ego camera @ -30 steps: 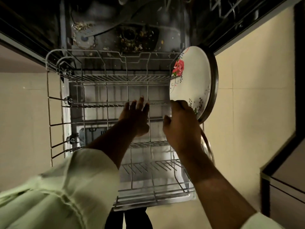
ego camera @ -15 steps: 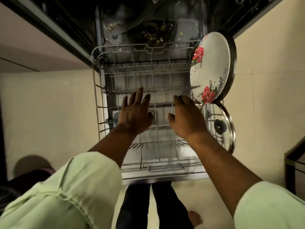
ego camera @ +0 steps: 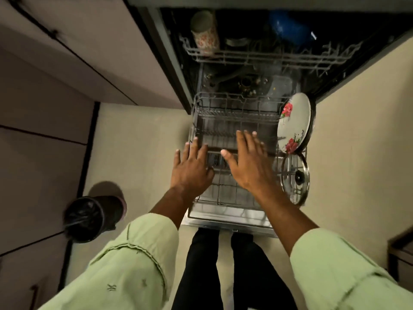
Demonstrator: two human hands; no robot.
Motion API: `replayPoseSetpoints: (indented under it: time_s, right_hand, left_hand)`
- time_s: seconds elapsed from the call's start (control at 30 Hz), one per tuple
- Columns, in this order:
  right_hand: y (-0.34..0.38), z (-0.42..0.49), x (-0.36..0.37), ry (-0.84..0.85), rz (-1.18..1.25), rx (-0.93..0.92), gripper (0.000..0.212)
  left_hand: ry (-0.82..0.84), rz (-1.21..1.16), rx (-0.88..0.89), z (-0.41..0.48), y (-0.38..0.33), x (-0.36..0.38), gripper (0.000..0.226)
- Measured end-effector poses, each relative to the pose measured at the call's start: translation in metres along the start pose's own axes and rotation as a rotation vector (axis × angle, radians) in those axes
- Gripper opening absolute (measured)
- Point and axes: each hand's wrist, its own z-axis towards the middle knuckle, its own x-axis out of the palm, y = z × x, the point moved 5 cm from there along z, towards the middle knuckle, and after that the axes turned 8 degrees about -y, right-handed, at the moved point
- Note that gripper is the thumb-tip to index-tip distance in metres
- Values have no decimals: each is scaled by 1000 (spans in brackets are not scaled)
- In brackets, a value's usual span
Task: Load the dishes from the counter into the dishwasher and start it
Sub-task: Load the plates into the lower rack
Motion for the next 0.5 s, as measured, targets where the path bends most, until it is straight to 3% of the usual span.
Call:
replayPoseSetpoints:
  time_s: [0.2, 0.5]
  right_hand:
    - [49, -49, -49, -22, -34, -167, 76]
    - [133, -69, -133, -188, -102, -478, 76]
  left_hand:
    - [-131, 14, -125, -77, 15, -76, 70]
    - [-414, -43, -221, -135, 9, -168, 68]
